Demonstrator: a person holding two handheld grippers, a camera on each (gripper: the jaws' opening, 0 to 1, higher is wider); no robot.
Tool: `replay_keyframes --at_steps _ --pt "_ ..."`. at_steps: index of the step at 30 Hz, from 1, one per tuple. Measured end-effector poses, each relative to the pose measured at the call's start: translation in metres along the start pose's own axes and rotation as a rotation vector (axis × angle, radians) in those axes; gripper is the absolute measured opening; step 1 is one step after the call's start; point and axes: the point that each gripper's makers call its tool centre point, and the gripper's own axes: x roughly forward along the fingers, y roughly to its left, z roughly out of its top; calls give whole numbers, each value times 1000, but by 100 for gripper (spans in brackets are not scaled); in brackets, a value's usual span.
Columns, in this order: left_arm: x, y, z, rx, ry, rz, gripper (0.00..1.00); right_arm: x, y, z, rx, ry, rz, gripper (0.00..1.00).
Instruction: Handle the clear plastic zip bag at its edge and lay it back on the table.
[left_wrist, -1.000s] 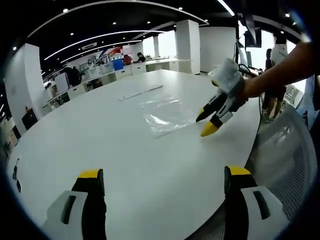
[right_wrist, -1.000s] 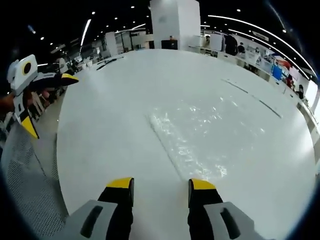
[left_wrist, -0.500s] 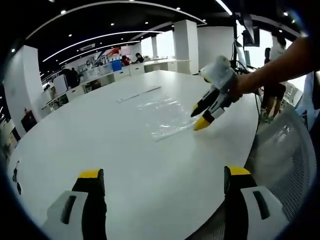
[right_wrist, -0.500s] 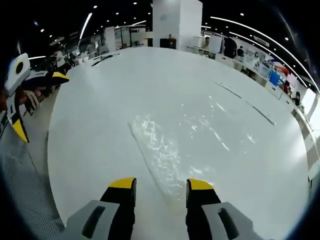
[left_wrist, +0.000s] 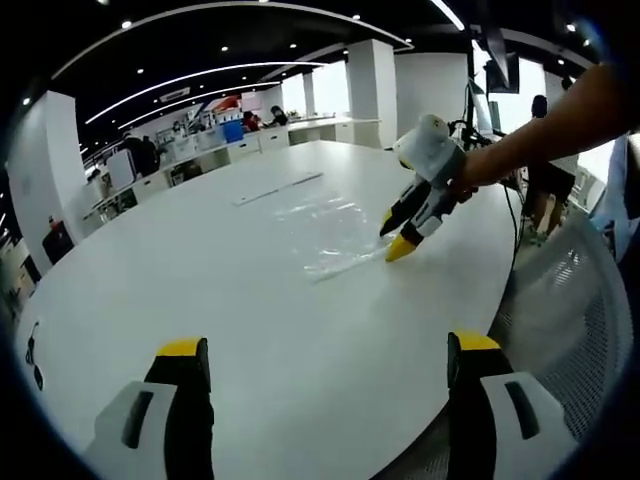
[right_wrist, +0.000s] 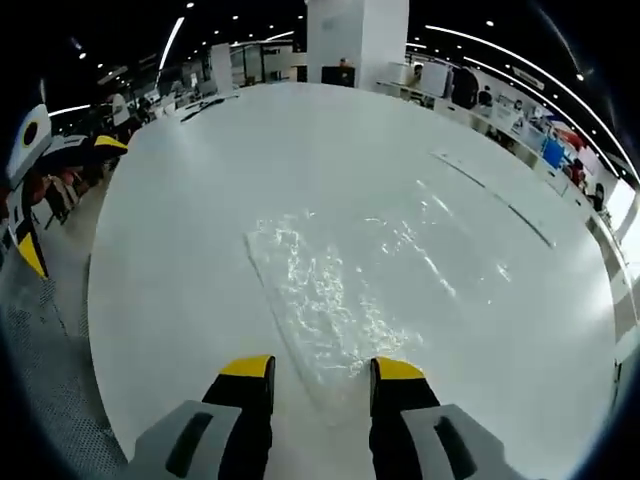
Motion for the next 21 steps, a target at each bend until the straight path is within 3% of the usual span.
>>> replay_keyframes --at_steps 16,21 --pt "-2 3 3 17 13 0 97 2 1 -5 -87 48 52 20" --pt "-1 3 1 17 16 -2 96 1 11 -4 -173 56 85 11"
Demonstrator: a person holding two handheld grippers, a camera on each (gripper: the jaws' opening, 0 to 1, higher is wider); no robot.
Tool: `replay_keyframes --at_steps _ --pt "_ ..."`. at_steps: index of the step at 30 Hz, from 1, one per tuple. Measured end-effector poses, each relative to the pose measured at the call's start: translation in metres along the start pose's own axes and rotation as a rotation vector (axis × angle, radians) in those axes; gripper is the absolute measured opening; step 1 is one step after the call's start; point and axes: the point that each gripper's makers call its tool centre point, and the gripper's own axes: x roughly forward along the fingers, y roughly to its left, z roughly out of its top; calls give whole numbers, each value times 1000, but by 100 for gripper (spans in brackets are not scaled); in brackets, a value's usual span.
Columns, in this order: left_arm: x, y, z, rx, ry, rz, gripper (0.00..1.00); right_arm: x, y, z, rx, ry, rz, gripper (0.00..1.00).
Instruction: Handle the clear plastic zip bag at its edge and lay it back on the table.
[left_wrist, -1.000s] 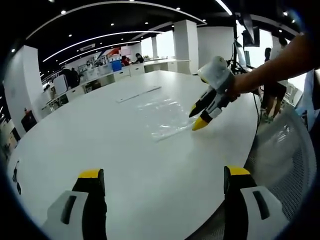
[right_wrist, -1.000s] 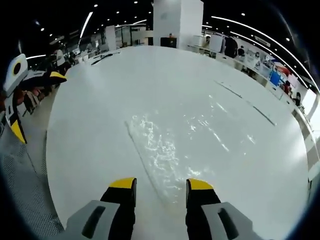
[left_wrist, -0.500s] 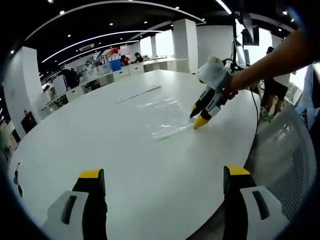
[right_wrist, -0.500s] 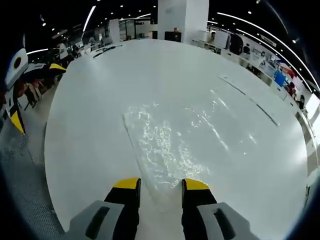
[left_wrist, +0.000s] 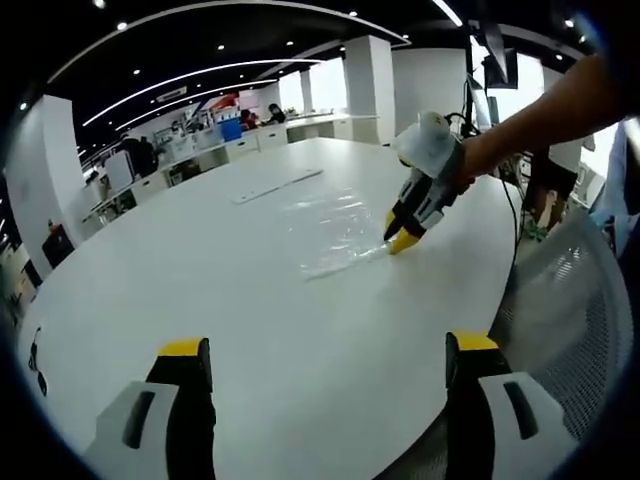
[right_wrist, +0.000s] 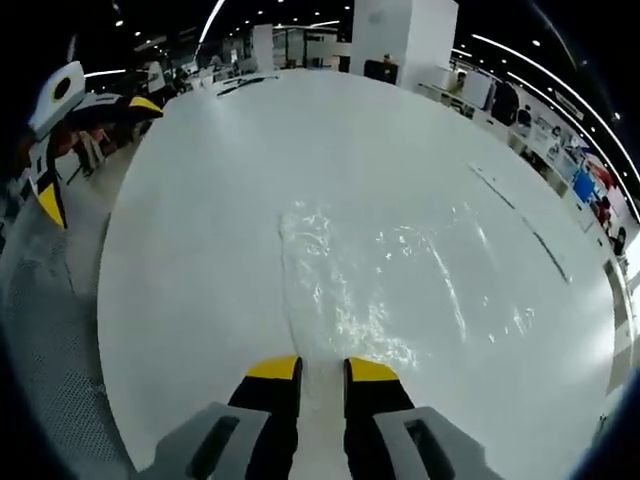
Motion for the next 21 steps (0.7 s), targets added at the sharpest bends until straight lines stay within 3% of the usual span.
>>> replay_keyframes --at_steps 5,11,21 --pt "0 -1 -1 2 2 -2 96 -1 3 -2 -70 16 -14 0" --pt "0 0 0 -3 1 0 95 -3 5 -1 -71 13 1 0" --pt "1 -2 1 -1 2 0 95 -11 20 2 -213 21 -2 0"
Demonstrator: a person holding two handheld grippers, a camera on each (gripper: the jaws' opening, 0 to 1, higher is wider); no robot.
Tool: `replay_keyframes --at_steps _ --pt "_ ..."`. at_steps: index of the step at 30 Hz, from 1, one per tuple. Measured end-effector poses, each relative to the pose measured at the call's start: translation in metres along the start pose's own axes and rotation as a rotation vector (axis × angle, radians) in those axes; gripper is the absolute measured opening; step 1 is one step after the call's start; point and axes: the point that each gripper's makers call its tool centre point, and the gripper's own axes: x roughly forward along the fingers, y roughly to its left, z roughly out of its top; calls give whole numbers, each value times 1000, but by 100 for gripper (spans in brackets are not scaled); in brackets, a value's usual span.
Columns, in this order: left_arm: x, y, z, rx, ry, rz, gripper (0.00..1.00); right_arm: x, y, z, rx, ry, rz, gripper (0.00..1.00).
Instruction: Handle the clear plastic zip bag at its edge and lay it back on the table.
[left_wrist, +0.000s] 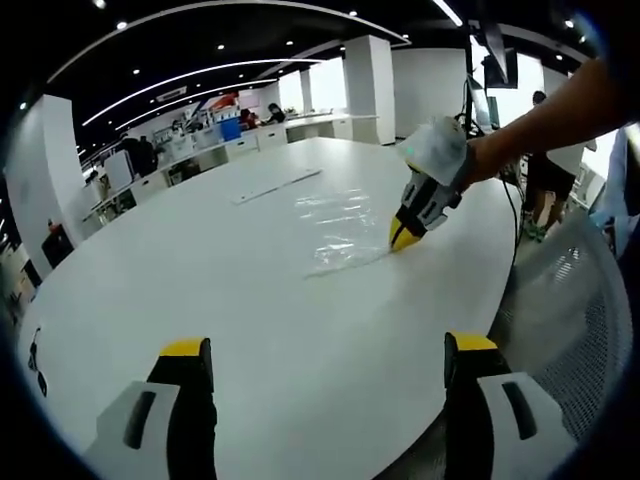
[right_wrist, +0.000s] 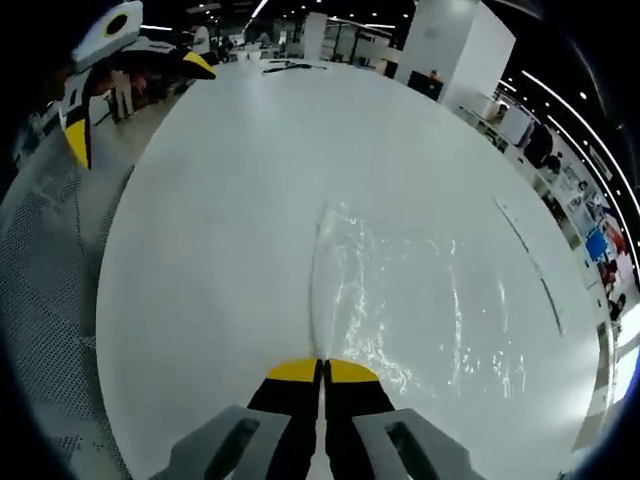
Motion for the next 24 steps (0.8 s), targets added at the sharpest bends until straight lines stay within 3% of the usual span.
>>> replay_keyframes --at_steps 15,24 --pt "3 -1 -1 0 5 -8 94 -12 4 5 -124 -15 20 0" --pt "4 -1 0 0 0 -13 93 -24 8 18 -183 -29 28 0"
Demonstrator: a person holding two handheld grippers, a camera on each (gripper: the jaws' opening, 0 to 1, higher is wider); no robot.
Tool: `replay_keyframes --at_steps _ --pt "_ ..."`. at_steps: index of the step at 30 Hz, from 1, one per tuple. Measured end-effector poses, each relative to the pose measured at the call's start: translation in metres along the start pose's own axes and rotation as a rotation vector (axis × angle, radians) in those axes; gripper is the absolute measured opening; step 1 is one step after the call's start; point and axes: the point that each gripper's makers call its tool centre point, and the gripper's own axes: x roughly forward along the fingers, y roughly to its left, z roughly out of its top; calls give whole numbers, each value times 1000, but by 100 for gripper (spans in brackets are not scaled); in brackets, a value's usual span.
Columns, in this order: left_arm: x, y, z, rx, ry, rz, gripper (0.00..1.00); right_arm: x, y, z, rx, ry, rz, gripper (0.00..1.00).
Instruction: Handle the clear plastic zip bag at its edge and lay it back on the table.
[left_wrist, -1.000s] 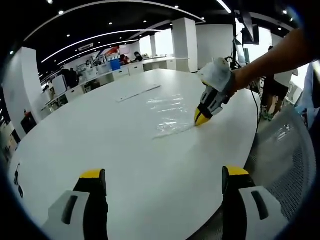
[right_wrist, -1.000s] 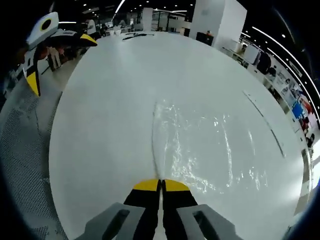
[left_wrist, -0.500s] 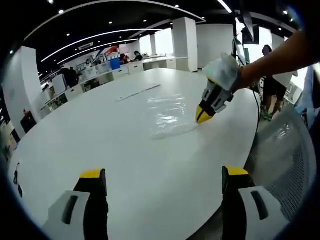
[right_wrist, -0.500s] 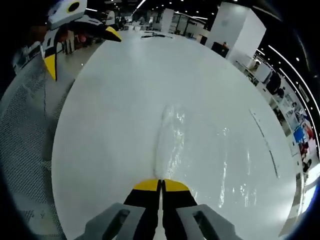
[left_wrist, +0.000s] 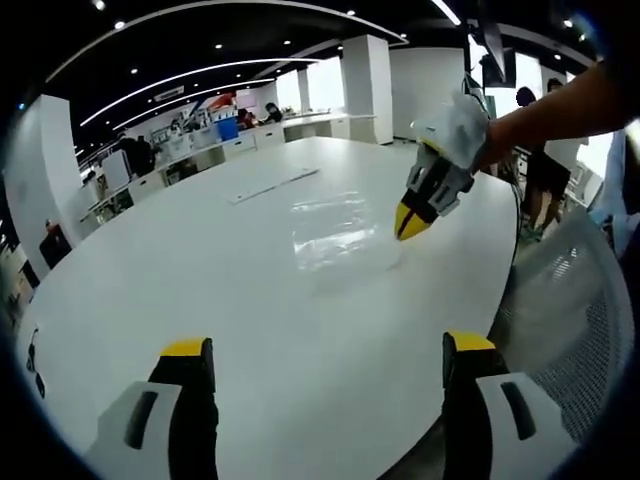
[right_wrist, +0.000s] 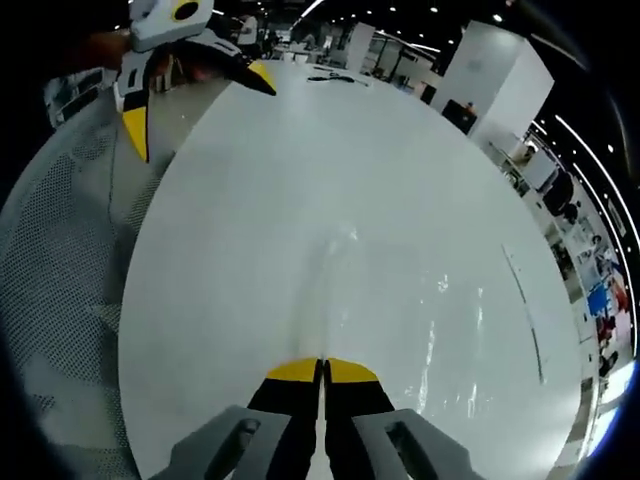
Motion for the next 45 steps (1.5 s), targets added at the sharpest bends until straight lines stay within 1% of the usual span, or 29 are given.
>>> replay_keyframes --at_steps 3,8,14,19,30,36,39,41,45 --pt "0 -1 1 5 -2 -2 93 -3 -1 2 -36 4 1 0" --pt "2 -1 -1 7 7 -6 92 -6 -2 4 -68 8 3 0" --pt "3 -4 2 15 -1 -12 91 -14 1 8 -115 14 0 0" --pt "3 -4 2 23 -4 -18 88 -19 3 13 -130 8 -4 0" --pt "5 -7 1 40 3 -31 81 -30 7 18 -209 -7 -3 0" --pt "6 -10 1 58 7 -39 78 -36 8 18 -234 -16 -6 0" --pt "8 -11 2 82 6 -48 74 -40 11 18 -254 -22 -4 0" --pt "8 -16 4 91 5 -58 71 -41 12 17 -270 -20 -4 0" --pt "10 -20 6 107 1 -66 69 -43 12 17 -278 -20 -12 0"
